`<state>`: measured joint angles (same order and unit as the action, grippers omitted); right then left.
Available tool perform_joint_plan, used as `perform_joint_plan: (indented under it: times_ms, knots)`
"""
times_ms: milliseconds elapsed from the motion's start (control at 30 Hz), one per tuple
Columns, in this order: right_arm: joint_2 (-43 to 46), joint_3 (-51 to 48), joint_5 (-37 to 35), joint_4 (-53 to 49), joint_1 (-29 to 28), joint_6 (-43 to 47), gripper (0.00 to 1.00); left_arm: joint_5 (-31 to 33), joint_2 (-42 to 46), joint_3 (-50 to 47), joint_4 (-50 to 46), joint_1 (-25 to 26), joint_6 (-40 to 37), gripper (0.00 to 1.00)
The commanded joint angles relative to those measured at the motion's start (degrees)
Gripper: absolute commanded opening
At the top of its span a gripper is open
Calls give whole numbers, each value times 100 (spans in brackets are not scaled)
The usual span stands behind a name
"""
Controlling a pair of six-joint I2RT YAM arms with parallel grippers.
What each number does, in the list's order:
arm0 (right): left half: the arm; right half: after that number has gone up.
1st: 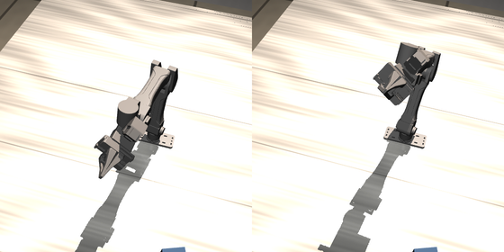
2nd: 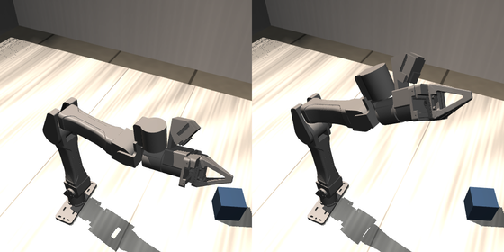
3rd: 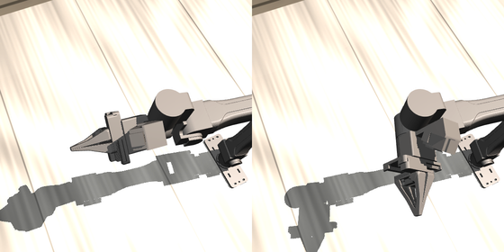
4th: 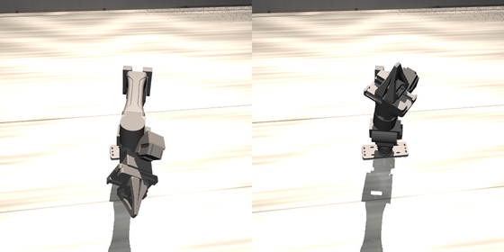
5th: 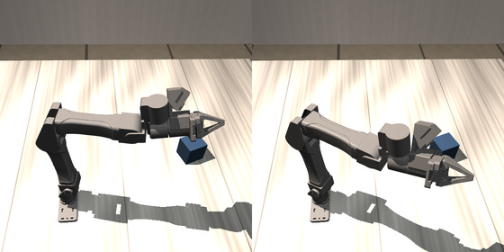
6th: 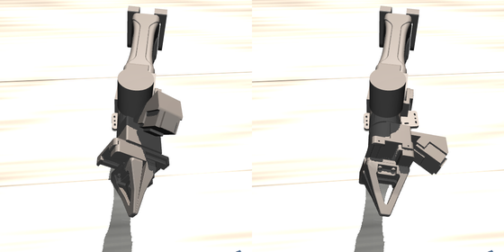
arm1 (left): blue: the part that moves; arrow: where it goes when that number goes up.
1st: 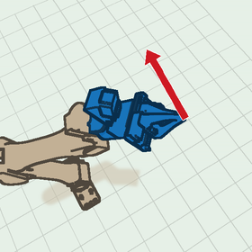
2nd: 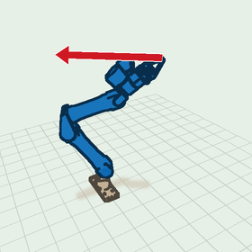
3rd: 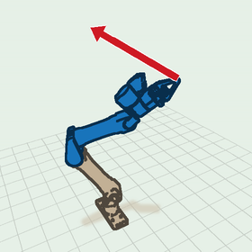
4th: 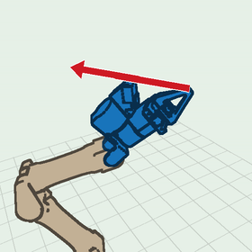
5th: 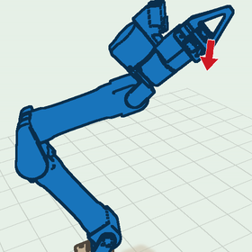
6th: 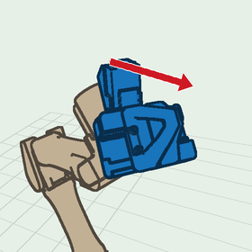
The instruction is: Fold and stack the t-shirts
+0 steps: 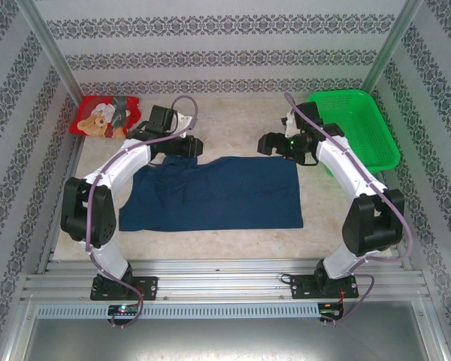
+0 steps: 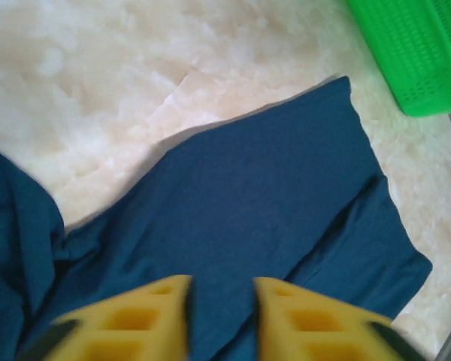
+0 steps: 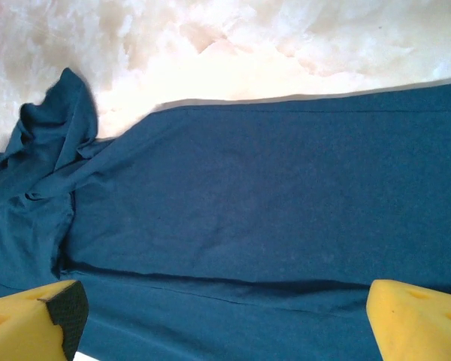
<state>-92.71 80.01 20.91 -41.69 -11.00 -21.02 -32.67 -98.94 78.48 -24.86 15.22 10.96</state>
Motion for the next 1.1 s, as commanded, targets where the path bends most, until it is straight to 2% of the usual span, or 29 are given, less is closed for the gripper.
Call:
perform_joint_plan:
  times_ms: [0,67,100,300,400,633,733,967,1067]
  knots:
    - [207,-97,19,38,30,55,96,506,348,-525,86,-233,239,47]
    - [234,-124,19,38,39,71,96,730,501,-774,205,-402,393,61]
    - [244,-149,16,46,33,68,97,848,487,-785,142,-462,390,61]
    - [253,-196,85,92,42,47,97,1418,12,-497,12,-887,565,62]
    - [260,-196,107,83,37,45,97,1379,-424,-49,-80,-1044,629,62]
    - [374,-301,98,43,59,106,97,995,-1687,1353,-1148,-1074,-208,59]
    - [433,-353,95,30,78,136,97,852,-2033,1646,-1530,-1076,-539,59]
    - [440,-398,151,56,137,145,97,1349,-2381,1894,-1797,-1076,-797,59]
    - [382,-389,168,60,143,161,97,1350,-2523,2013,-1824,-1076,-798,58]
